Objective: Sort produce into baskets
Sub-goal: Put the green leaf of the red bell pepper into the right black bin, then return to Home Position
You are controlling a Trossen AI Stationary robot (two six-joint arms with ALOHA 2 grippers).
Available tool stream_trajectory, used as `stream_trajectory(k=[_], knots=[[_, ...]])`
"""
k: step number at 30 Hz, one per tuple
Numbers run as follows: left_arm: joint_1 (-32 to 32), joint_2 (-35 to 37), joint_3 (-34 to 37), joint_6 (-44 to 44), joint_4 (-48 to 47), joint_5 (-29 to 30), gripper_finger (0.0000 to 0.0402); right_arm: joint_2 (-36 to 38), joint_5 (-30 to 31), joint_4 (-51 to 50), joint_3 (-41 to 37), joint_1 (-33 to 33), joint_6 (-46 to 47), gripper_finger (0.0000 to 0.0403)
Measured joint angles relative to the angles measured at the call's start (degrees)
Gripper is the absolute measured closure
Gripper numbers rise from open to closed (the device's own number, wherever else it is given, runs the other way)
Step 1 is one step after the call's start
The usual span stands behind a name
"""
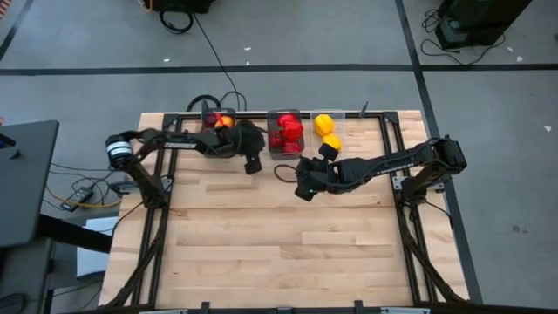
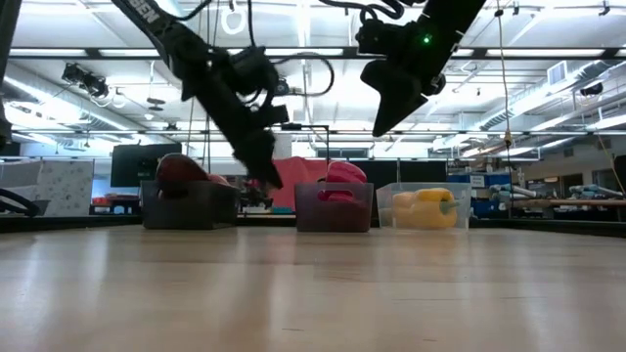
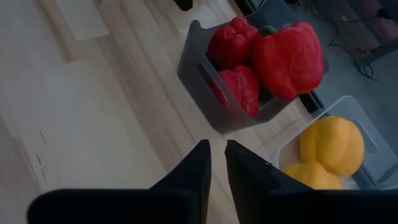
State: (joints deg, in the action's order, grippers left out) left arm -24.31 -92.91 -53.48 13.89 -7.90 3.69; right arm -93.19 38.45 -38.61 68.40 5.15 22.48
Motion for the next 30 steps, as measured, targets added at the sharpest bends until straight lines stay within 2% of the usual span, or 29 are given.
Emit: stream_trajectory(k=[5, 9, 12, 15, 18, 21, 24, 28, 30], knots=[[1.3, 0.8, -3.9, -0.1, 4.7, -0.9, 0.0399, 0.0, 0.9, -0.1, 0.0, 0.2, 0.0, 0.0344], [2.2, -1.8, -5.3, -2.2, 11.2, -5.6, 0.0399, 0.0, 1.0, -0.6, 0.0, 0.3, 0.2, 0.0346], [3.0, -4.4, -6.4, -3.8, 15.0, -6.0, 0.0393, 0.0, 3.4, -1.6, 0.0, 0.7, 2.1, 0.0343], [3.5, -6.7, -6.4, -5.3, 16.6, -2.7, 0.0364, 0.4, 6.8, -5.2, 0.0, 1.7, 4.9, 0.0331], [3.2, -6.6, -6.3, -5.9, 16.4, -1.8, 0.0312, 1.7, 9.4, -8.7, 0.0, 2.8, 8.5, 0.0309], [2.3, -4.8, -6.3, -6.8, 14.5, -2.6, 0.0257, 3.2, 12.1, -10.3, 0.0, 3.8, 10.9, 0.0284], [1.6, -0.9, -6.4, -7.3, 10.2, -6.6, 0.0219, 4.4, 15.0, -9.9, 0.0, 4.5, 11.3, 0.0266], [2.5, 7.1, -4.7, -7.4, 3.3, -8.4, 0.0211, 7.0, 16.1, -7.2, -1.3, 5.0, 9.8, 0.0262], [3.5, 12.1, -2.4, -8.5, 2.8, -7.9, 0.0219, 9.4, 13.0, -2.3, -3.9, 5.0, 6.6, 0.0272]])
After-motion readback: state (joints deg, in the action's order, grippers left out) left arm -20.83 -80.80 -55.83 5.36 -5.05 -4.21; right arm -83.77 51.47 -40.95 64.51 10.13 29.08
